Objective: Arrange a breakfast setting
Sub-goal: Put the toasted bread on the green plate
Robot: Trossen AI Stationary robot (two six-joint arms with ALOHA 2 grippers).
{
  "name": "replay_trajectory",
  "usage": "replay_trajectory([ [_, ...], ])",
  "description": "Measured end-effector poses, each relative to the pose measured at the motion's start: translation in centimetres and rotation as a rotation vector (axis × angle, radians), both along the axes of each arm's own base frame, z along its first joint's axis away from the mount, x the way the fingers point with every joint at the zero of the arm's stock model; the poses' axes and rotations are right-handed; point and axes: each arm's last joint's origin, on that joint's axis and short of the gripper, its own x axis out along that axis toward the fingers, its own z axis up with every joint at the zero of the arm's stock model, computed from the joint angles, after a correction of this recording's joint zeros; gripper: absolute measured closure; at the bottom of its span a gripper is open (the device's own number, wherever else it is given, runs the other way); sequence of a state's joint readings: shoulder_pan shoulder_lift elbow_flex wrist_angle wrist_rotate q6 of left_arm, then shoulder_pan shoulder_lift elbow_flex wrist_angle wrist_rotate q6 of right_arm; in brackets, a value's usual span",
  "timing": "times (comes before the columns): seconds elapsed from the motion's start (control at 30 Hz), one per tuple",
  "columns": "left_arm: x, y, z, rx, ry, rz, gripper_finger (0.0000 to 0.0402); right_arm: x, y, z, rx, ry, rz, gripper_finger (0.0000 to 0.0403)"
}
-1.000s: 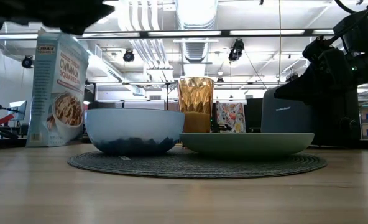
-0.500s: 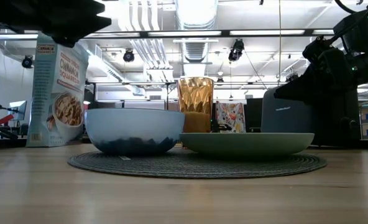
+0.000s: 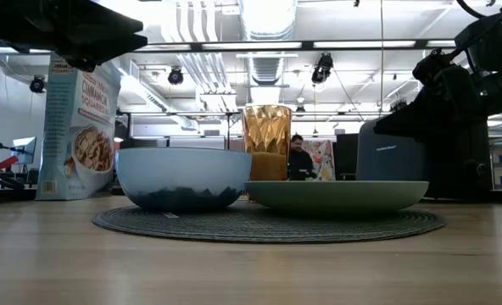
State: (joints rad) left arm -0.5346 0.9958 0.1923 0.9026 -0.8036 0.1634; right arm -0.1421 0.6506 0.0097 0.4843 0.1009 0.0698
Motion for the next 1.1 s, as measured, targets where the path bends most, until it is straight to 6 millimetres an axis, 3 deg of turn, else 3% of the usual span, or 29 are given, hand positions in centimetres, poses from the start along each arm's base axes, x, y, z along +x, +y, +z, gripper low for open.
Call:
replay_trajectory([
  [0.53, -0.7, 0.7, 1.0, 0.050, -0.014, 0.141, 0.0174, 0.0, 0.0, 0.0, -0.001, 0.000, 0.000, 0.0268],
  [1.1, -1.6, 1.2, 2.4, 0.028, -0.082, 0.144, 0.0174, 0.0, 0.0, 0.1, 0.012, -0.012, -0.005, 0.0268],
])
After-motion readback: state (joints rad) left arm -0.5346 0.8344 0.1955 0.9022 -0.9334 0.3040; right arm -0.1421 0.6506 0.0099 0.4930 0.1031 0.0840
